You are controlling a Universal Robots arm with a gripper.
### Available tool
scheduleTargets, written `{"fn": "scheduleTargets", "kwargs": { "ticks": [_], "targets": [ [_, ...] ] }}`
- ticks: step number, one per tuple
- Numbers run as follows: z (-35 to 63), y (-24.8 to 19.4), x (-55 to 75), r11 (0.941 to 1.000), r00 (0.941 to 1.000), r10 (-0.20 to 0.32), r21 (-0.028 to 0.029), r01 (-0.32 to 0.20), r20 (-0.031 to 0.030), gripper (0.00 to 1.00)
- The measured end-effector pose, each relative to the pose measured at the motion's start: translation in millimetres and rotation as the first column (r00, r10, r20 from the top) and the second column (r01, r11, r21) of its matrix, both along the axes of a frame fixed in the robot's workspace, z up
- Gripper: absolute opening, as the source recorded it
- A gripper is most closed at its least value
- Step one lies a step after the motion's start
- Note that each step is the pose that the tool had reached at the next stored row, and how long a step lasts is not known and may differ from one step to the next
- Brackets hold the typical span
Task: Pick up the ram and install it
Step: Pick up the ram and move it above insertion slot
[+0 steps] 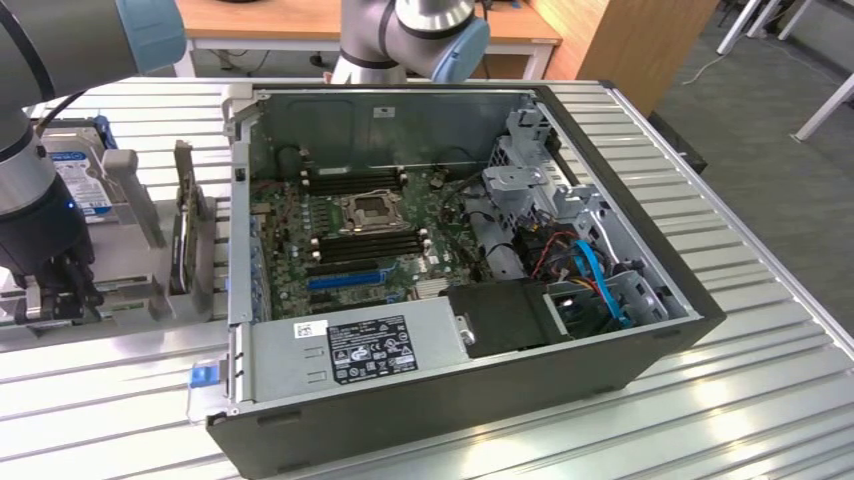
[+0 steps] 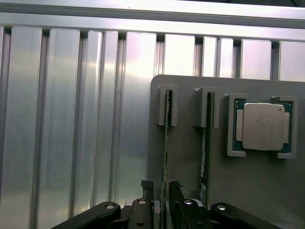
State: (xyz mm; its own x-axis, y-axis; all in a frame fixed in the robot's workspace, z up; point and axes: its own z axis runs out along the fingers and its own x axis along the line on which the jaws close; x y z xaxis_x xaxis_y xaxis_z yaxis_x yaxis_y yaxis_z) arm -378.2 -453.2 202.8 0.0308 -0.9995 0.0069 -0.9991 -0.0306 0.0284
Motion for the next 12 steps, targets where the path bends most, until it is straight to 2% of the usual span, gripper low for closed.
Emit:
{"fn": "scheduleTargets", "kwargs": {
  "ticks": [12],
  "targets": [
    [0.0, 0.0, 3.2, 1.0000, 1.0000, 0.000, 0.0000, 0.000, 0.0000, 0.27]
  ]
}}
